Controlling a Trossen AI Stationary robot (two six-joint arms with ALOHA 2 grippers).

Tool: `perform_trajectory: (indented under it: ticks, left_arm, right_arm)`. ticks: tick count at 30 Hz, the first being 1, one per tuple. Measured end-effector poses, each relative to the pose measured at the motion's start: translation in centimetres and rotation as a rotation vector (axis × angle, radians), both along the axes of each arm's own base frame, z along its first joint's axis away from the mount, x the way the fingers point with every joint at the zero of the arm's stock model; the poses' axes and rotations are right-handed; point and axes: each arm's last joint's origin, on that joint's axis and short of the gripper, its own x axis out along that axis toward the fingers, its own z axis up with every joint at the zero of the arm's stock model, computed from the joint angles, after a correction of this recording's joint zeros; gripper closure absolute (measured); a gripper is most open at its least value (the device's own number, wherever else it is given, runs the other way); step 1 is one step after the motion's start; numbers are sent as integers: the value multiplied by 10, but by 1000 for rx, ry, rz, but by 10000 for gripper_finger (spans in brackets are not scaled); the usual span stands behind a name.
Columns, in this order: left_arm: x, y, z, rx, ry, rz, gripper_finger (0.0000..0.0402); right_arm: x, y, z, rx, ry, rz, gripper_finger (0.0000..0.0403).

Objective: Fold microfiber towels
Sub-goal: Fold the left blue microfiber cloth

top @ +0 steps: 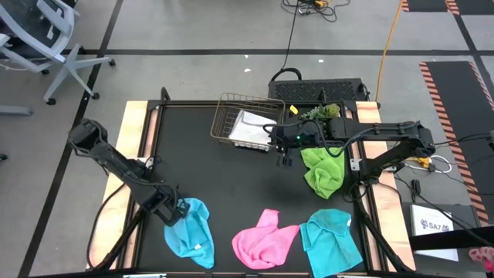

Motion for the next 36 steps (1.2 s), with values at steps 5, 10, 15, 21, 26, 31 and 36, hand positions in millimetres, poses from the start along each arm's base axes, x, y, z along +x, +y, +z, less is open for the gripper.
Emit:
perform_trajectory:
  ticks: [5,10,15,21,26,31,36]
  left_arm:
    - [3,8,4,39,-30,31,396]
    - [7,13,3,59,-40,37,398]
    - [12,19,4,122,-97,72,399]
    - [21,35,5,222,-136,78,400]
    - [28,51,4,247,-112,78,400]
    - [34,64,5,251,-99,80,401]
    - [36,72,5,255,-90,98,401]
  right_arm:
    - [4,7,-2,166,-26,44,307]
    - [24,24,-19,318,-8,169,307]
    - [43,37,-42,311,50,225,307]
    - [56,46,-52,305,33,255,307]
    - [70,54,-50,296,-89,301,307]
    - [92,67,-67,354,-153,394,307]
    - [116,78,-103,406,-150,429,307]
